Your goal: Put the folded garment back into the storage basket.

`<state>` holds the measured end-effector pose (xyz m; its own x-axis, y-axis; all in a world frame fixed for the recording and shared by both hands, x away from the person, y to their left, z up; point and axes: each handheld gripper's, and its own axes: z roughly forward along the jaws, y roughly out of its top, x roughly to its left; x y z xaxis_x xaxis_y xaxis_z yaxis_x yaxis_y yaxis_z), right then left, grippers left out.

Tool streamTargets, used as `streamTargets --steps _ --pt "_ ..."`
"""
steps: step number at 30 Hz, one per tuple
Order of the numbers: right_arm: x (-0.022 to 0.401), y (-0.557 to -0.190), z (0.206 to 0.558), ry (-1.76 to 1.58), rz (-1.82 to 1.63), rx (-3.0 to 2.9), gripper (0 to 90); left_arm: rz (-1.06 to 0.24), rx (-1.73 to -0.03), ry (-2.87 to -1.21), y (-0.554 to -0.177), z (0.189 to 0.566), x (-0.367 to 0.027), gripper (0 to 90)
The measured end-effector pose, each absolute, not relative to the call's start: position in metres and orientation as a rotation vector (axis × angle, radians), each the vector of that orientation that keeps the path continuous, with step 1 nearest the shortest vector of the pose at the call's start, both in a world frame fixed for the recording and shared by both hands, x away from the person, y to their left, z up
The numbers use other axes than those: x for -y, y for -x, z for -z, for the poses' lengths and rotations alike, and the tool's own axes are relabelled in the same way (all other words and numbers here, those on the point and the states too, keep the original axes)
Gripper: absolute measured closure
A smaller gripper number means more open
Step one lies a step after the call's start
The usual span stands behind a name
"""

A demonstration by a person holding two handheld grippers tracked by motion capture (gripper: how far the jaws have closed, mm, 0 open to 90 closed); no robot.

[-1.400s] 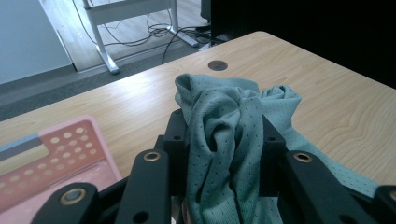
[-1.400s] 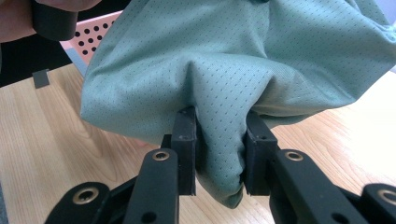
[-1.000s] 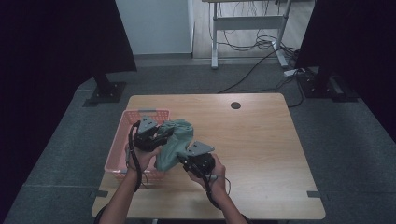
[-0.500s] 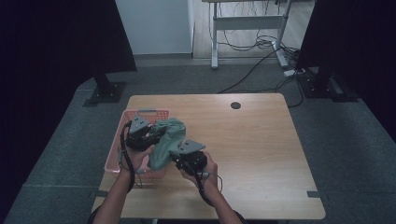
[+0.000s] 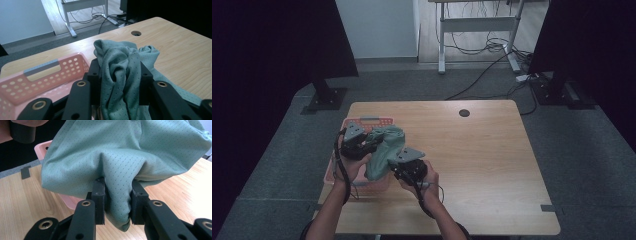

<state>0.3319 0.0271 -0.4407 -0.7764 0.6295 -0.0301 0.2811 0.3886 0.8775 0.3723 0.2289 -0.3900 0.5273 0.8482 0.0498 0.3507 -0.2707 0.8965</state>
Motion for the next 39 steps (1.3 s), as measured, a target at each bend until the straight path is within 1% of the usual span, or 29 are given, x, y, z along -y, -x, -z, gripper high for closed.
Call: streamTargets --steps 26,39 --pt "-0.072 -0.347 0.444 -0.755 -1.351 -2.331 69.9 -0.693 -1.058 -1.81 -0.378 0.397 -0.277 64.6" --pt "-0.085 -0.351 0.442 -0.751 -1.353 -2.322 69.8 -0.714 -1.06 -1.818 -0.383 0.393 -0.288 64.5"
